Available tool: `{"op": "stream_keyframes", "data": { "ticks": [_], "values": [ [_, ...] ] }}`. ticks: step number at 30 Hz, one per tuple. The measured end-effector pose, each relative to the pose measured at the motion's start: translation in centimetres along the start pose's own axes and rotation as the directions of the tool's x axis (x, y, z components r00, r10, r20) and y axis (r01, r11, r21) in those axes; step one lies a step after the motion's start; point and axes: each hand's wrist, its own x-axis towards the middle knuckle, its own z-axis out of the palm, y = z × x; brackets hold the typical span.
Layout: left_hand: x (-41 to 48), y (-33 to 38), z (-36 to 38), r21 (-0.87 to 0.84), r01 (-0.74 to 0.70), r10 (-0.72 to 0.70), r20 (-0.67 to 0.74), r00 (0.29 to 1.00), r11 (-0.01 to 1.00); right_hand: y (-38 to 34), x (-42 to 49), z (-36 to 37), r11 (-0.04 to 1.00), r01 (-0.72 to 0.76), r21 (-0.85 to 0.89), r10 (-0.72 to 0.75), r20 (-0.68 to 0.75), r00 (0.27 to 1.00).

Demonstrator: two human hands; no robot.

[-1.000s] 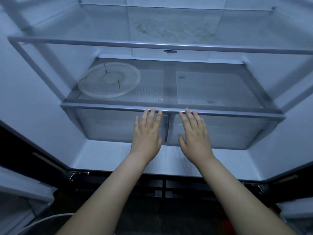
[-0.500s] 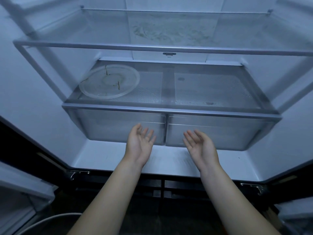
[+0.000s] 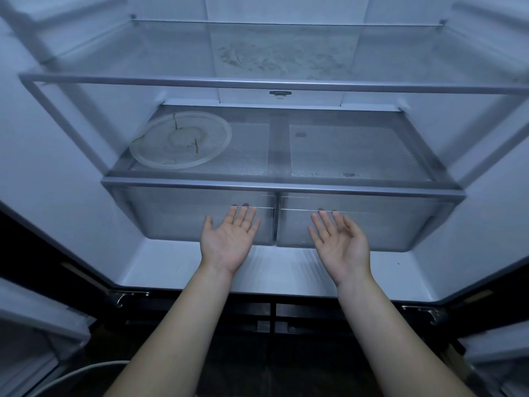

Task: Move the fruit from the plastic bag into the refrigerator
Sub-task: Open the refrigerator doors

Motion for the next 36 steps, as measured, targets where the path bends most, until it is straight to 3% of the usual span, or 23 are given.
{"op": "stream_keyframes", "data": {
  "ticks": [23, 36],
  "values": [
    [-2.7, -0.5, -2.1, -0.002, 0.014, -0.014, 0.014, 1.000, 1.000, 0.5, -2.4, -1.5, 1.000, -0.004, 0.030, 0.004, -0.021, 1.000],
    [-6.6, -1.1, -4.1, -0.004, 0.033, -0.033, 0.028, 0.999, 0.999, 1.5, -5.8, -3.5, 0.998, -0.008, 0.055, 0.003, 0.093, 0.996]
  ]
}}
